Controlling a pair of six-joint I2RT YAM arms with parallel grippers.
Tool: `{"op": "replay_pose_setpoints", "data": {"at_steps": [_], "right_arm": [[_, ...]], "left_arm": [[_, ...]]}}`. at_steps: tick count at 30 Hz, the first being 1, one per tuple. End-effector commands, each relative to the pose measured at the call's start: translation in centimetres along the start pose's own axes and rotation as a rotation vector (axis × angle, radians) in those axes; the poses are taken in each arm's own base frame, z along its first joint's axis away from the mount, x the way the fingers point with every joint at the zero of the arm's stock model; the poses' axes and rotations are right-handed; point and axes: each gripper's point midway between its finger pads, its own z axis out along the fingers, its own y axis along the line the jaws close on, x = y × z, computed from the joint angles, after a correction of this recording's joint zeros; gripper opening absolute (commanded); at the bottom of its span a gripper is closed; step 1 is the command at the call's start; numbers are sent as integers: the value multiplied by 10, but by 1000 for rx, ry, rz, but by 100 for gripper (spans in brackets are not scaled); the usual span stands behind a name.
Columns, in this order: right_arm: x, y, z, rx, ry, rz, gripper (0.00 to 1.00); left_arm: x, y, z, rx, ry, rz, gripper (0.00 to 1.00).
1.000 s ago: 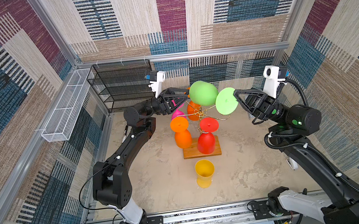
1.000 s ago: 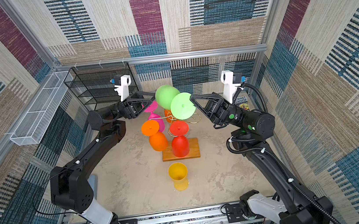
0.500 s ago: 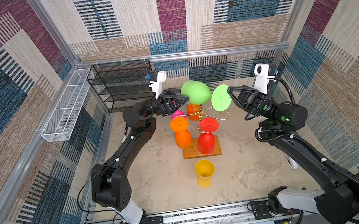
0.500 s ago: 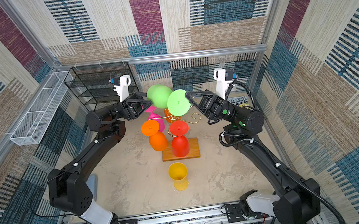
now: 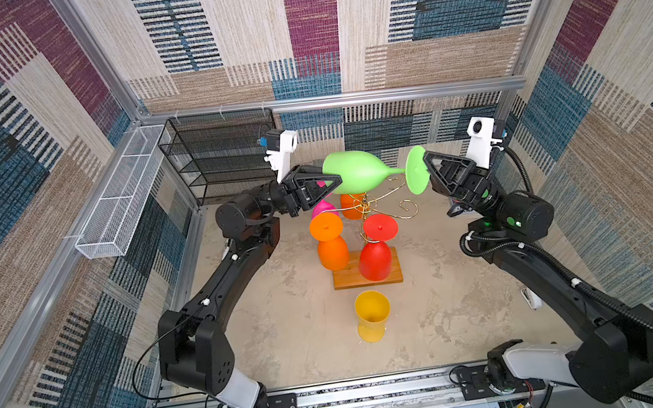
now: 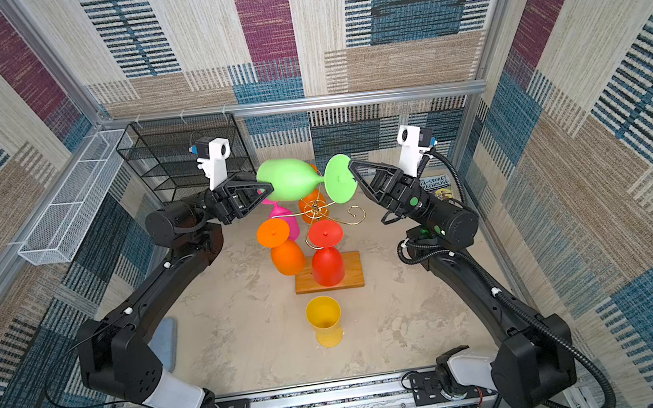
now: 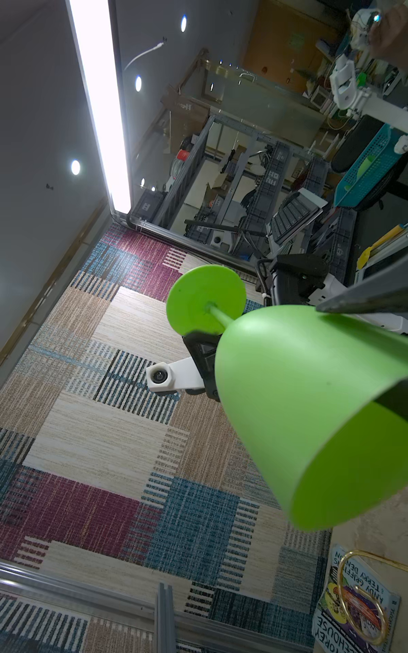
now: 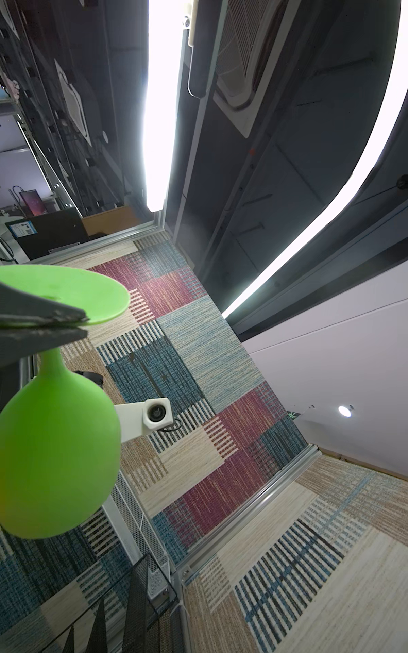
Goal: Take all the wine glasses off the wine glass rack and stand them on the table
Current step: 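Grasp the green glass's bowl with the left gripper beside the right gripper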
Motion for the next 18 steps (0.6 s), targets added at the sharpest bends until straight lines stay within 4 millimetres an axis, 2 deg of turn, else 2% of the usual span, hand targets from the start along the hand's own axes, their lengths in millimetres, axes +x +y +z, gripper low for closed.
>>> {"op": "replay_pose_setpoints", "data": {"at_steps": [1,8,14,18], "right_arm": [[4,-1,-5,-15,18,50,7],[-2,-11,-15,21,-14,74,27],[-11,-15,-30,70,-56,60,55],[-17,-18,-42,143,-78,14,66]], "left_arm": [[-6,-14,1,20,-17,54,20],[-9,-22,1,23,-32,60,11],[-15,-34,2,31,-45,83,5],[-18,-43,3,40,-44,101,2]]}}
